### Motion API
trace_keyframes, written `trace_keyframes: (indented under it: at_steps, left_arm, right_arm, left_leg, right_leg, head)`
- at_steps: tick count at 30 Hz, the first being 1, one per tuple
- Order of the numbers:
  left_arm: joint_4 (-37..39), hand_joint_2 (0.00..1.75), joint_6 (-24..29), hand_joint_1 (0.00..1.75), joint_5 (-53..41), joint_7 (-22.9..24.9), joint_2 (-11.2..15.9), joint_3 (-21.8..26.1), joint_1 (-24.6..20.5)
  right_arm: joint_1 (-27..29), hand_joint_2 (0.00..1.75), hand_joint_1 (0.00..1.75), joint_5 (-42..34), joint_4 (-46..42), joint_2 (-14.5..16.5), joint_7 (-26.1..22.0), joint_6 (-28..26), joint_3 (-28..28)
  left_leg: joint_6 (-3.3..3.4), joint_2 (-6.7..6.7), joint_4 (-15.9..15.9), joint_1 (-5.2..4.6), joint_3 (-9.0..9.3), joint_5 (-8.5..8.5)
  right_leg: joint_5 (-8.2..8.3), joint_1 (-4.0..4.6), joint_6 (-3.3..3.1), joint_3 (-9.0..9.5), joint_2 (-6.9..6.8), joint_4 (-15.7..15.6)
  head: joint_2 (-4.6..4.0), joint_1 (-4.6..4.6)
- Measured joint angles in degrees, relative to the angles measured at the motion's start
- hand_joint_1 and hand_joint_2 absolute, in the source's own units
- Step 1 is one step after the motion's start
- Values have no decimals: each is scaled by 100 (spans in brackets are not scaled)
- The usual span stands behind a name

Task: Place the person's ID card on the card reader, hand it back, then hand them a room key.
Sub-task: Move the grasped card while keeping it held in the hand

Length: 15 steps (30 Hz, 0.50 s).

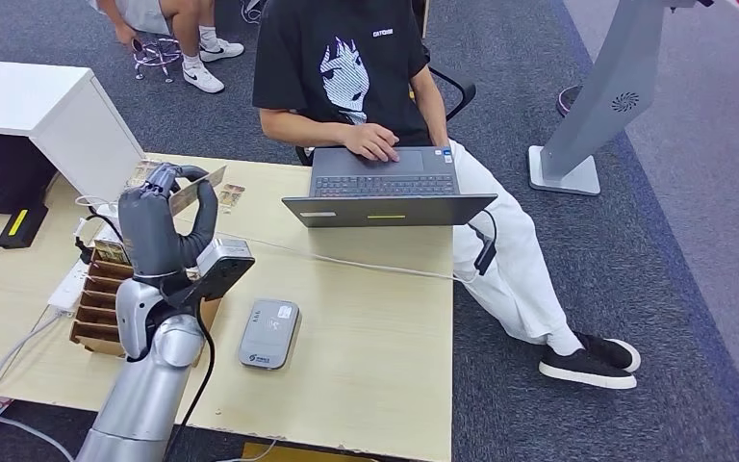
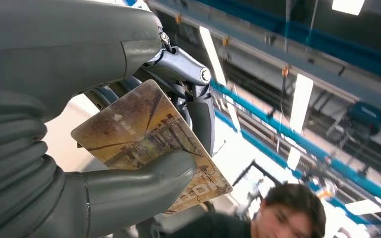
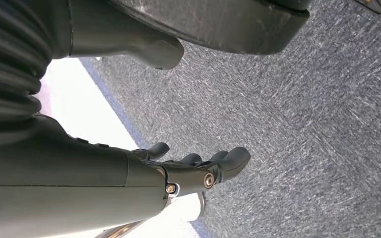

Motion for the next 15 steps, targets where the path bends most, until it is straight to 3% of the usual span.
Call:
trace_keyframes:
  at_steps: [6, 15]
  left_arm:
    - [-31, 175, -758, 175, 398, 310, 93, -558, 101]
    - [1, 175, -1326, 175, 262, 798, 287, -717, 359]
  right_arm:
    - [2, 175, 0, -90, 0, 16, -7, -62, 0]
    - [5, 175, 0, -114, 0, 37, 44, -55, -1]
  left_leg:
    - [0, 1, 0, 0, 0, 0]
    - [0, 2, 0, 0, -1, 0]
  right_leg:
    - [0, 0, 0, -1, 0, 0]
    - [0, 0, 0, -2, 2, 0]
  head:
    - [0, -1]
    - [0, -2]
